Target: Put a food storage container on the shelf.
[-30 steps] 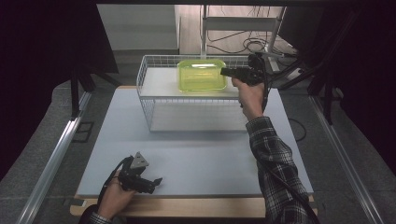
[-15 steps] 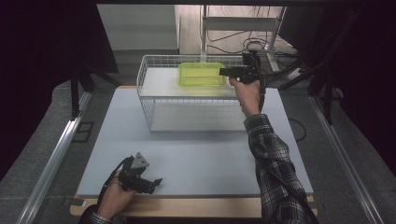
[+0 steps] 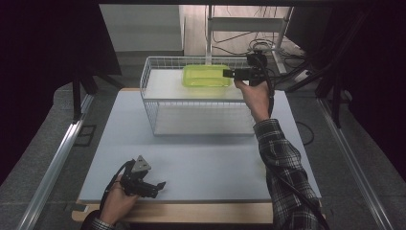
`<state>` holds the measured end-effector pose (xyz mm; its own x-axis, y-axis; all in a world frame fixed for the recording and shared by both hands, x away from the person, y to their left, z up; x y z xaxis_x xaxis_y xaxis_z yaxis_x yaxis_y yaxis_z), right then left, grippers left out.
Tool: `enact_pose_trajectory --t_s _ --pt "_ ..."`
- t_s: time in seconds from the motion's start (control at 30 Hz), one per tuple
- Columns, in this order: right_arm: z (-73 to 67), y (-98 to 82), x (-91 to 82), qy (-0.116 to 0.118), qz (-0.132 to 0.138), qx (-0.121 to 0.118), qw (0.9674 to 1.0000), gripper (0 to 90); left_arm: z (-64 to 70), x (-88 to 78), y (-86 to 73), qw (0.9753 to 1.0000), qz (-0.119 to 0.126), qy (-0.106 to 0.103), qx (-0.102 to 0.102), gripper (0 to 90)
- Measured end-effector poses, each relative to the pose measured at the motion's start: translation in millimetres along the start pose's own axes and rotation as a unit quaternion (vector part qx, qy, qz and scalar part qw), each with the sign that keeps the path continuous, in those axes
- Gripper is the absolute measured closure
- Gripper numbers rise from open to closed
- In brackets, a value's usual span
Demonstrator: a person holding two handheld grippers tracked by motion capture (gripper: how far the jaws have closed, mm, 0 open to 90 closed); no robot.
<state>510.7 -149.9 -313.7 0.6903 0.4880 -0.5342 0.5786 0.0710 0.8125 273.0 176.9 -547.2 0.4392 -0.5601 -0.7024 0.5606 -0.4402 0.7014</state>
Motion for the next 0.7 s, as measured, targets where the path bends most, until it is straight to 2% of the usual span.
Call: enact_pose_trajectory --t_s 0.13,0.3,0.43,0.7 --pt "-2.3 -4.0 -6.6 0.009 0.0 -0.016 0.9998 35.6 -1.2 -1.5 -0.2 1.0 0.009 0.002 0.004 1.4" --pt "-4.2 -10.6 -14.1 0.023 0.0 -0.028 0.9994 29.0 1.1 -4.5 2.0 0.9993 0.035 -0.002 0.013 0.4" --pt "-7.4 -17.0 -21.0 0.031 0.003 -0.043 0.9986 24.4 1.4 -3.5 1.6 0.9993 0.033 -0.001 0.017 0.0" --pt "-12.2 -33.1 -31.1 0.041 0.001 -0.07 0.9967 15.7 -0.2 -2.8 1.2 0.9992 0.039 -0.009 0.006 0.0"
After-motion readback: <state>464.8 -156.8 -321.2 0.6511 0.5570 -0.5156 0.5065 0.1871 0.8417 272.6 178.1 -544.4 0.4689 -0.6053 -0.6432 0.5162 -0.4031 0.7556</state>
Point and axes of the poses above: each handheld gripper's, and its own axes: x roughly forward along the jaws, y roughly out of its top, z roughly to its right, the point moved 2 cm from there along x, roughly forward along the jaws, and after that the axes turned 7 degrees about -y, right-handed, at the moved point
